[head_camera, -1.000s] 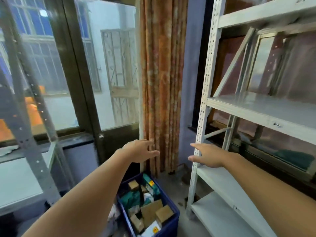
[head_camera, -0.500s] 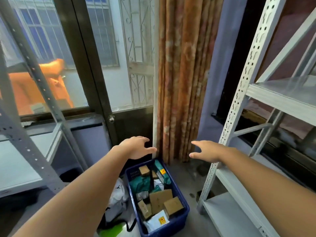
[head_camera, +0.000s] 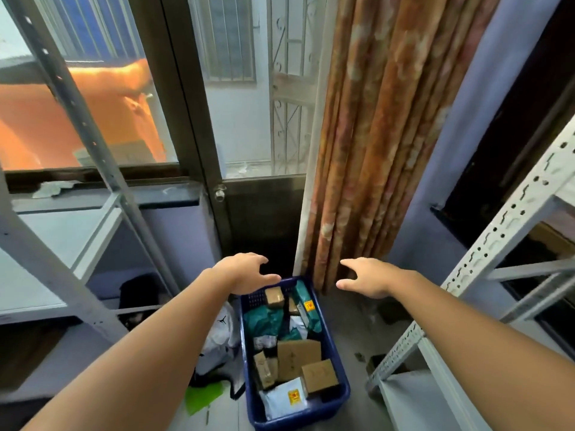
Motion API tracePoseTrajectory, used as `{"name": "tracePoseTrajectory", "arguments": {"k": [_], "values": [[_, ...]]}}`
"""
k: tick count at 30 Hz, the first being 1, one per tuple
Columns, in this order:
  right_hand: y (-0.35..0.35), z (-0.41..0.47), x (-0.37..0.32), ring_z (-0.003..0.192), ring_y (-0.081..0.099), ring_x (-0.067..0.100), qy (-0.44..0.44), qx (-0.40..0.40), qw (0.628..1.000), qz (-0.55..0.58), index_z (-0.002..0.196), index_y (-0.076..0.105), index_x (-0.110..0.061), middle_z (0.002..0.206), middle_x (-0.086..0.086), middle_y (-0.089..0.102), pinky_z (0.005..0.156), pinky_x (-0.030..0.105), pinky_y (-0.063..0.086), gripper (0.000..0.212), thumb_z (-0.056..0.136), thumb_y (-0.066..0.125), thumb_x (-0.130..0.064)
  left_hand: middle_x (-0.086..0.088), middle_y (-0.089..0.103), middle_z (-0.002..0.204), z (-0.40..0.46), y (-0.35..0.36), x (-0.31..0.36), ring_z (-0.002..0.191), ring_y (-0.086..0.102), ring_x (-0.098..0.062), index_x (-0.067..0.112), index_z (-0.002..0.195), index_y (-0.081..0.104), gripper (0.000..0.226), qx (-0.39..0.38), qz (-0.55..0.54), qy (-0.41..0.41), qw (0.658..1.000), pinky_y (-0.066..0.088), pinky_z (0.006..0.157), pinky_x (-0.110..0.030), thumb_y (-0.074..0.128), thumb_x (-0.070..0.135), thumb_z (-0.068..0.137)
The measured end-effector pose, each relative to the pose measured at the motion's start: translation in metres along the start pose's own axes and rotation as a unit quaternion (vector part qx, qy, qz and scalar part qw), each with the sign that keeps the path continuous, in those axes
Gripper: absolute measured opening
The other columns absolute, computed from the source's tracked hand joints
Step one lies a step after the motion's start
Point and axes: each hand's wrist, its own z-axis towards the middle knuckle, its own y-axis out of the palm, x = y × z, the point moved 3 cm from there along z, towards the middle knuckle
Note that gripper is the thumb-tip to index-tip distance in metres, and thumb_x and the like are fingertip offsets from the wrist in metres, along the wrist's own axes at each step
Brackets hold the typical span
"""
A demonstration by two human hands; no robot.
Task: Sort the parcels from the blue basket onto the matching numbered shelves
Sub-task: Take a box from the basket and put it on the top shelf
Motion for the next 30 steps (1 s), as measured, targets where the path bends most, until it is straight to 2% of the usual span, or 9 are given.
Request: {"name": "tracePoseTrajectory", "arguments": {"k": [5, 7, 12, 18, 24, 30], "values": [[0.008, 0.038, 0.004, 0.149, 0.029, 0.030, 0.038, -0.022, 0.999, 0.002, 0.160, 0.022, -0.025, 0.164, 0.006, 0.027, 0.120, 0.044, 0.028, 0.081, 0.094, 0.047, -0.067, 0.001, 0.025, 0.167, 0.047, -0.006, -0.008, 0.150, 0.031, -0.025, 0.028, 0.163, 0.014, 0.092, -0.007, 0.022, 0.041, 0.999, 0.032, 0.119, -0.043, 0.045, 0.076, 0.090], [0.015, 0.051, 0.004, 0.149, 0.029, 0.030, 0.064, -0.034, 0.997, 0.016, 0.160, 0.022, -0.025, 0.165, 0.006, 0.027, 0.119, 0.044, 0.029, 0.081, 0.094, 0.047, -0.066, 0.001, 0.021, 0.168, 0.064, -0.008, -0.013, 0.152, 0.027, -0.025, 0.028, 0.163, 0.012, 0.093, -0.018, 0.030, 0.058, 0.998, 0.030, 0.120, -0.043, 0.045, 0.076, 0.090], [0.033, 0.079, -0.002, 0.150, 0.028, 0.030, 0.101, -0.050, 0.993, 0.039, 0.160, 0.021, -0.025, 0.166, 0.006, 0.023, 0.120, 0.044, 0.028, 0.080, 0.095, 0.048, -0.064, 0.000, 0.019, 0.169, 0.101, 0.001, -0.025, 0.153, 0.025, -0.025, 0.024, 0.162, 0.020, 0.090, -0.059, 0.071, 0.087, 0.992, 0.028, 0.121, -0.043, 0.042, 0.076, 0.092], [0.058, 0.109, 0.006, 0.149, 0.029, 0.031, 0.096, -0.086, 0.991, 0.032, 0.160, 0.023, -0.025, 0.165, 0.007, 0.026, 0.119, 0.046, 0.030, 0.079, 0.095, 0.048, -0.064, 0.000, 0.041, 0.158, 0.138, 0.032, -0.015, 0.139, 0.045, -0.027, 0.024, 0.154, 0.039, 0.085, -0.067, 0.060, 0.108, 0.990, 0.043, 0.109, -0.044, 0.041, 0.079, 0.089], [0.116, 0.157, 0.031, 0.150, 0.027, 0.029, 0.078, -0.116, 0.990, 0.034, 0.160, 0.022, -0.025, 0.166, 0.006, 0.024, 0.119, 0.048, 0.029, 0.081, 0.095, 0.047, -0.066, 0.000, 0.038, 0.161, 0.187, 0.099, -0.013, 0.142, 0.043, -0.026, 0.025, 0.155, 0.037, 0.090, -0.092, 0.044, 0.085, 0.991, 0.041, 0.111, -0.045, 0.038, 0.083, 0.086], [0.244, 0.217, 0.068, 0.146, 0.033, 0.030, 0.077, -0.160, 0.983, 0.051, 0.160, 0.023, -0.021, 0.163, 0.009, 0.029, 0.116, 0.042, 0.033, 0.078, 0.098, 0.047, -0.061, -0.005, 0.034, 0.162, 0.253, 0.237, -0.025, 0.144, 0.040, -0.029, 0.023, 0.157, 0.032, 0.089, -0.150, 0.039, 0.064, 0.986, 0.040, 0.113, -0.046, 0.037, 0.081, 0.090]]}}
